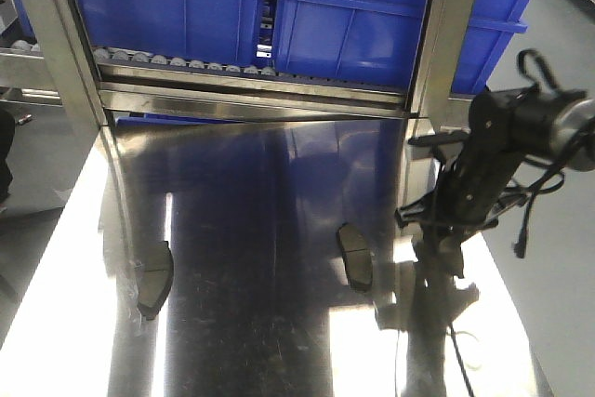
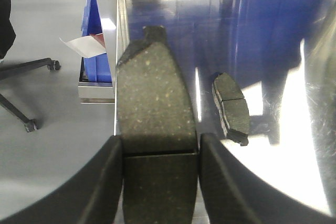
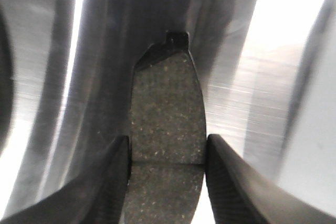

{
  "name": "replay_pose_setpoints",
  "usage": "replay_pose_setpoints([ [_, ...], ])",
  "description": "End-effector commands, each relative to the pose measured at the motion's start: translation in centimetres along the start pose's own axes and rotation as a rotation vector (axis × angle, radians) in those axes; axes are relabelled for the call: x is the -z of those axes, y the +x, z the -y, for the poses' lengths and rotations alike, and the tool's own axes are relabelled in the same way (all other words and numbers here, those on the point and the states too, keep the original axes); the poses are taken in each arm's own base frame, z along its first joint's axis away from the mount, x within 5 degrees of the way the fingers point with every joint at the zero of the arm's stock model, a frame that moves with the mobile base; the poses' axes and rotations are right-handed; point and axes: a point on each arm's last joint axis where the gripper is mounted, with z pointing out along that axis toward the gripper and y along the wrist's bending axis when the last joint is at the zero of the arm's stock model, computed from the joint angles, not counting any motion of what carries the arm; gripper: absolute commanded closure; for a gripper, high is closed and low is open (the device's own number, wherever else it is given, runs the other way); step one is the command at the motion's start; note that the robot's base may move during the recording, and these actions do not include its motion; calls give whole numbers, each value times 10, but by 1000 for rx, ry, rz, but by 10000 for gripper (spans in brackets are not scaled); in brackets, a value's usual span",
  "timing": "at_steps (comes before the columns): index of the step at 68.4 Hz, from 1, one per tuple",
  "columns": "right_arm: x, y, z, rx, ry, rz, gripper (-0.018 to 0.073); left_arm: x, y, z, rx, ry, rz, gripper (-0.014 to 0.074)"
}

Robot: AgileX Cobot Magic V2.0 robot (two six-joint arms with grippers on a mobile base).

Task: Move and align brake pads A on conveyor
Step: 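Close the right gripper on the brake pad and lift it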

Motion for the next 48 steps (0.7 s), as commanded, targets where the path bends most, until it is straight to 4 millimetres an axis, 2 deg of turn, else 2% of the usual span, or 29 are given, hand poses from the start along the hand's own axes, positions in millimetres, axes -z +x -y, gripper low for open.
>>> replay_pose_setpoints([
  [1, 54, 0, 11, -35, 10, 169, 568, 6, -16, 2, 6, 18, 117, 603],
  [10, 78, 21, 26, -96, 14, 264, 566, 6, -16, 2, 6, 18, 117, 603],
  [20, 103, 56, 36, -124, 47, 389, 565, 6, -16, 2, 6, 18, 117, 603],
  [36, 146, 110, 29, -159, 61, 600, 565, 6, -16, 2, 6, 18, 117, 603],
  [48, 156, 148, 22, -172, 49, 728, 565, 6, -16, 2, 6, 18, 116, 603],
])
